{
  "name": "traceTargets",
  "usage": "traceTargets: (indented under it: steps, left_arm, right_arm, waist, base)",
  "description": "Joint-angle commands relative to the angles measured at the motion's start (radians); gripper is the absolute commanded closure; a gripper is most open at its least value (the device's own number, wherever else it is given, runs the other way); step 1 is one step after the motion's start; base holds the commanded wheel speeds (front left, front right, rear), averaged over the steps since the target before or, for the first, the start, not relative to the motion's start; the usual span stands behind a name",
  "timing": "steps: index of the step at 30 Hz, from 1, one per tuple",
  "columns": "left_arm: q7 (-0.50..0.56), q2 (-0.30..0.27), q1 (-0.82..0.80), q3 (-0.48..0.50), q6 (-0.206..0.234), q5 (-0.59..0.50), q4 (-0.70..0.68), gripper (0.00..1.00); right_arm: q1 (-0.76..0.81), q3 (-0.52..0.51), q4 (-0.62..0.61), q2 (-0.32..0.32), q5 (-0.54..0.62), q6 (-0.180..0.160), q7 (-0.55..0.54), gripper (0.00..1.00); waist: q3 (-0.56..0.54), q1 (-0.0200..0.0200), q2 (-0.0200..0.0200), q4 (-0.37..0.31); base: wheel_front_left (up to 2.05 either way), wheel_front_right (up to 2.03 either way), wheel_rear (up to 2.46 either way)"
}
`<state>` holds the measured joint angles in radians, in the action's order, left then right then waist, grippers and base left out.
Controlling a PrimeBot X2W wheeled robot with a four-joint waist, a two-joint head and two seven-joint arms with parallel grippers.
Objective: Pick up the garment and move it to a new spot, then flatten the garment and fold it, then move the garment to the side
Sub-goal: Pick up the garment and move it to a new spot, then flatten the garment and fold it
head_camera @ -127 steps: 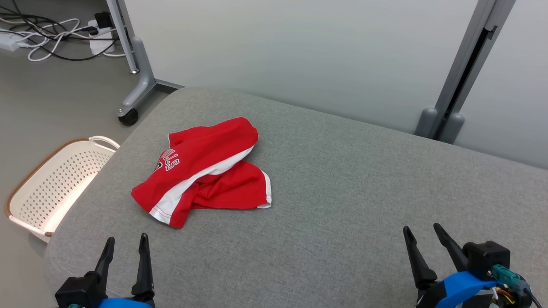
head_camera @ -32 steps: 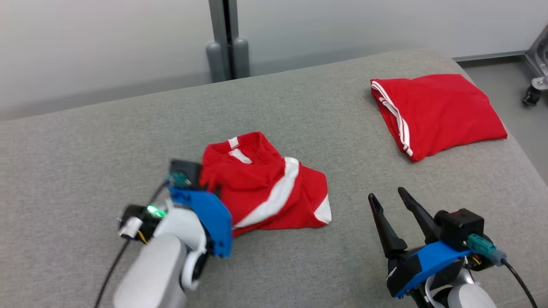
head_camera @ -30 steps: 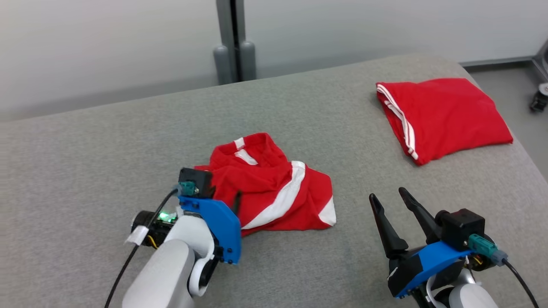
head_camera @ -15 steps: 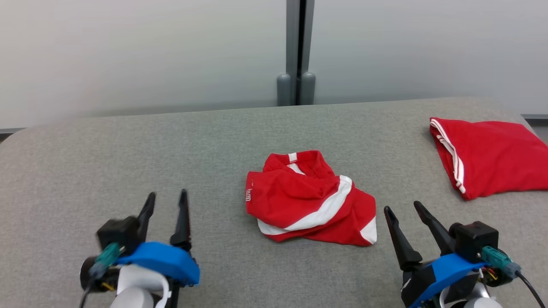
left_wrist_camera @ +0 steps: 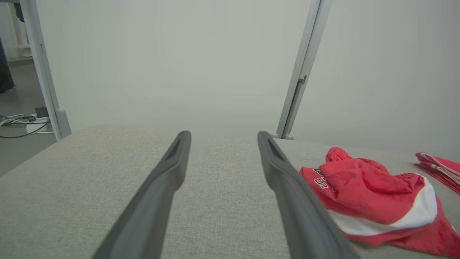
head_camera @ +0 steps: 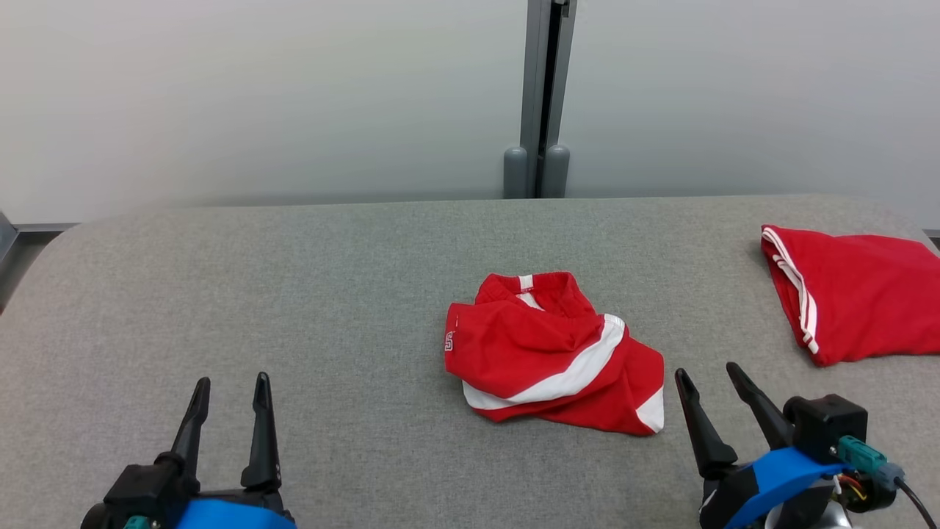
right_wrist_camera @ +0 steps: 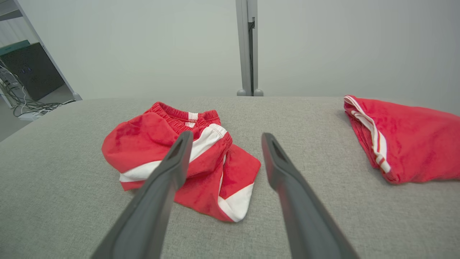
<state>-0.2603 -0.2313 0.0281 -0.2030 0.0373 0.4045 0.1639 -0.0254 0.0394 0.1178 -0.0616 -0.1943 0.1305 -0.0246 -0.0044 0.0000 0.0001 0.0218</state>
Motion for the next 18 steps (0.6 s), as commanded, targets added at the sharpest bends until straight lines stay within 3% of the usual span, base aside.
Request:
traceTargets:
  steps: [1,8,18]
  left_arm:
    - [-0.005,0.003,0.019,0.013,-0.007,-0.014,-0.026,0.00]
    - [-0.005,0.013,0.068,0.014,-0.055,-0.032,-0.029,0.00]
    - [0.002,0.000,0.049,0.016,-0.060,-0.017,-0.014,0.00]
  right_arm:
    - [0.019,-0.004,0.005,0.003,0.002,0.000,0.003,0.00]
    - [0.030,-0.014,0.015,0.007,0.000,0.000,0.002,0.00]
    - [0.028,-0.017,0.023,0.010,-0.003,0.000,0.006,0.00]
  waist:
    - [-0.003,0.0000,-0.0001,0.000]
    - [-0.015,0.0000,-0.0001,-0.005]
    - [-0.013,0.0000,-0.0001,-0.015]
  base:
    - [0.00,0.00,0.00]
    - [0.00,0.00,0.00]
    - [0.00,0.00,0.00]
